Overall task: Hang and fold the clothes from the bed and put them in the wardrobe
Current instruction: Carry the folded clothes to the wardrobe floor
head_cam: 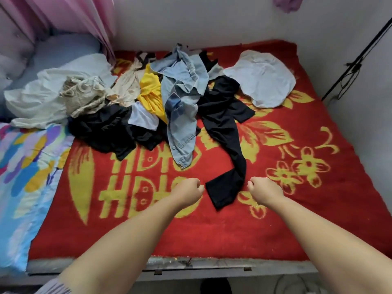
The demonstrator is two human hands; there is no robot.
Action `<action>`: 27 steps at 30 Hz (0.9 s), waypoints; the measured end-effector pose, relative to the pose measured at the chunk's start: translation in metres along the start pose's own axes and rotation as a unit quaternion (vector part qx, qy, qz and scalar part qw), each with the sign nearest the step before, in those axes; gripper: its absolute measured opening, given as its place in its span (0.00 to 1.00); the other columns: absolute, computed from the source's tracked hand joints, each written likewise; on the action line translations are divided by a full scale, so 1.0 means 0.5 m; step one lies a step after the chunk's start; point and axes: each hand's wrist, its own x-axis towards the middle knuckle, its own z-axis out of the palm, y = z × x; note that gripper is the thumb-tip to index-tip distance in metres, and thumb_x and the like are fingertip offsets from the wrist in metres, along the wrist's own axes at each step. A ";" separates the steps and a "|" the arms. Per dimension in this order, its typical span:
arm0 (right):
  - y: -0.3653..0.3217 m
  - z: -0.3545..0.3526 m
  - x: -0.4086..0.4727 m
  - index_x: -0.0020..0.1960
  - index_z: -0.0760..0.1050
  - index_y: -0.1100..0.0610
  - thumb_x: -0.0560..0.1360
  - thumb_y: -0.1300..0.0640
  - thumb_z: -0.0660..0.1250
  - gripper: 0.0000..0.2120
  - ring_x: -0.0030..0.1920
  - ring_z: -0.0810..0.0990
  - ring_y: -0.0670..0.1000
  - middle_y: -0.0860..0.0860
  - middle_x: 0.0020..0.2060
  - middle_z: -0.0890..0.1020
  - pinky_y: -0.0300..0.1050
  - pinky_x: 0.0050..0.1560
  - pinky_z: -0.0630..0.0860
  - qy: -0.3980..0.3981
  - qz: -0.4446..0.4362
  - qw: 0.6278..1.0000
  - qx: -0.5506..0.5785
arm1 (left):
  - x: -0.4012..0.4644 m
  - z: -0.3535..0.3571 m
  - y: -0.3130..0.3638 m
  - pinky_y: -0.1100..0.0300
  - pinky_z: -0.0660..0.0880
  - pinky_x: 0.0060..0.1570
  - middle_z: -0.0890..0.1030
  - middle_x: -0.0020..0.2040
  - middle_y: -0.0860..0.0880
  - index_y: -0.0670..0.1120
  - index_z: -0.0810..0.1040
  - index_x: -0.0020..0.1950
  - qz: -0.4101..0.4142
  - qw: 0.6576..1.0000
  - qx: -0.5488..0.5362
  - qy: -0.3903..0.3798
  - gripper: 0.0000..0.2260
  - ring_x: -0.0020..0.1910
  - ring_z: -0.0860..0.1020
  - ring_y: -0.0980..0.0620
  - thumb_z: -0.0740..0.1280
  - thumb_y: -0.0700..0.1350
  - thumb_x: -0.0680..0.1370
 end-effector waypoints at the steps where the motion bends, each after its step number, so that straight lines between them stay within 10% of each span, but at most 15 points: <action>1: 0.012 0.007 0.036 0.38 0.66 0.54 0.80 0.52 0.49 0.15 0.41 0.78 0.55 0.52 0.42 0.79 0.46 0.38 0.70 -0.012 0.001 1.000 -0.006 | 0.027 0.021 0.007 0.55 0.71 0.40 0.80 0.45 0.45 0.43 0.73 0.42 -0.004 1.000 -0.007 -0.013 0.12 0.45 0.78 0.43 0.57 0.48 0.80; 9: 0.038 0.135 0.265 0.60 0.72 0.56 0.80 0.54 0.51 0.14 0.49 0.79 0.59 0.55 0.54 0.79 0.47 0.43 0.72 -0.086 0.027 0.996 -0.013 | 0.233 0.173 -0.020 0.56 0.69 0.41 0.78 0.43 0.47 0.46 0.72 0.42 -0.022 0.991 -0.056 -0.118 0.09 0.43 0.76 0.46 0.57 0.47 0.79; 15: 0.031 0.218 0.436 0.76 0.53 0.52 0.80 0.51 0.59 0.28 0.70 0.62 0.57 0.54 0.73 0.59 0.54 0.57 0.72 -0.002 0.050 0.997 0.060 | 0.393 0.276 -0.037 0.56 0.73 0.50 0.79 0.54 0.49 0.48 0.74 0.61 0.000 0.992 -0.082 -0.094 0.13 0.54 0.77 0.48 0.59 0.50 0.79; 18: 0.036 0.251 0.506 0.78 0.43 0.49 0.79 0.49 0.63 0.36 0.72 0.59 0.59 0.55 0.75 0.54 0.56 0.60 0.71 -0.023 0.098 0.993 0.061 | 0.403 0.376 -0.045 0.50 0.62 0.68 0.57 0.76 0.46 0.49 0.52 0.78 0.080 0.986 0.066 -0.127 0.33 0.75 0.57 0.47 0.60 0.60 0.78; 22: 0.055 0.282 0.546 0.78 0.46 0.48 0.79 0.59 0.61 0.34 0.67 0.66 0.59 0.55 0.71 0.63 0.53 0.55 0.71 -0.018 0.112 0.992 0.053 | 0.394 0.471 -0.077 0.48 0.38 0.73 0.29 0.75 0.44 0.46 0.31 0.75 0.126 0.960 0.237 -0.079 0.39 0.73 0.29 0.48 0.57 0.56 0.81; 27: 0.074 0.244 0.525 0.77 0.56 0.50 0.78 0.65 0.53 0.28 0.67 0.70 0.58 0.54 0.71 0.67 0.51 0.60 0.69 -0.048 0.048 0.992 0.107 | 0.414 0.446 -0.075 0.55 0.51 0.74 0.51 0.79 0.47 0.47 0.55 0.78 0.137 0.980 0.130 -0.060 0.25 0.77 0.51 0.49 0.53 0.39 0.80</action>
